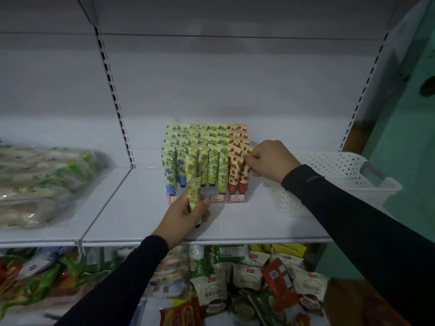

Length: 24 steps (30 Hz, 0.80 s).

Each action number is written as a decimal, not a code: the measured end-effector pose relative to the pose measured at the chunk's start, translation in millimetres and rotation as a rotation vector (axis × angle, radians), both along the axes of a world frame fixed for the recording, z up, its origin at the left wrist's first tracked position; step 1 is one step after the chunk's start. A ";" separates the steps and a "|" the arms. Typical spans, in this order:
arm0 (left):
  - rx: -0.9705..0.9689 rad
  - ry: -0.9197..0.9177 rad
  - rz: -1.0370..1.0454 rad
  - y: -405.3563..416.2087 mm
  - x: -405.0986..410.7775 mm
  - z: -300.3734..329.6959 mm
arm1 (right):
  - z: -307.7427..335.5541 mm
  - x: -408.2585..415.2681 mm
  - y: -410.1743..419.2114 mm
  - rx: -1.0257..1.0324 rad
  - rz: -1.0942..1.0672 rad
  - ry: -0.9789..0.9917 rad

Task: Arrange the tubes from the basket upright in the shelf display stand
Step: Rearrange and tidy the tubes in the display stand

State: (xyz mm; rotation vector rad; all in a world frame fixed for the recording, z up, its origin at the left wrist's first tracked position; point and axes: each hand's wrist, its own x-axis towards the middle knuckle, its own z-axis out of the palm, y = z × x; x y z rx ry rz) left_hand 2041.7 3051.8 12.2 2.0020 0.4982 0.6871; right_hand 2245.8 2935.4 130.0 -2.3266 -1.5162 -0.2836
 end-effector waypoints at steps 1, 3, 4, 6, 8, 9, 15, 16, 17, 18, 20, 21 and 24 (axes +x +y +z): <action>0.001 0.000 -0.001 -0.4 0.0 0.0 | -0.6 -0.2 -0.4 0.002 0.002 0.016; 0.001 -0.004 -0.001 -0.8 0.5 0.4 | -1.1 -0.4 -0.5 0.003 0.003 0.034; -0.002 -0.006 0.001 -0.9 0.5 0.2 | -0.7 -0.4 -0.5 0.001 0.002 0.042; -0.002 -0.005 0.005 -1.0 -0.1 0.1 | 0.0 -1.1 -1.0 0.001 0.002 0.063; -0.001 -0.002 0.007 -0.9 -0.7 0.7 | -0.6 -1.6 -0.7 -0.004 0.004 0.083; -0.002 0.000 0.006 -1.6 -0.6 0.8 | -0.8 -1.6 -1.2 -0.008 0.001 0.103; -0.009 0.003 0.005 -1.3 -0.5 0.7 | -1.6 0.7 -5.3 0.036 -0.033 0.335; -0.009 0.004 0.003 -1.1 -0.7 0.6 | -1.8 0.9 -5.7 0.032 -0.035 0.342; -0.012 0.004 0.000 -1.3 -0.4 0.9 | -1.8 1.3 -6.0 0.030 -0.037 0.349; -0.012 0.004 -0.002 -1.4 -0.3 0.9 | -1.4 1.6 -6.5 0.032 -0.041 0.358; -0.013 0.000 0.004 -2.0 -0.3 0.9 | 0.3 2.2 -7.7 0.056 -0.055 0.395; -0.014 -0.002 0.006 -1.9 -0.4 1.0 | 1.2 2.3 -8.1 0.072 -0.065 0.415; -0.014 -0.004 0.004 -1.6 0.0 1.3 | 1.7 3.4 -9.6 0.104 -0.084 0.415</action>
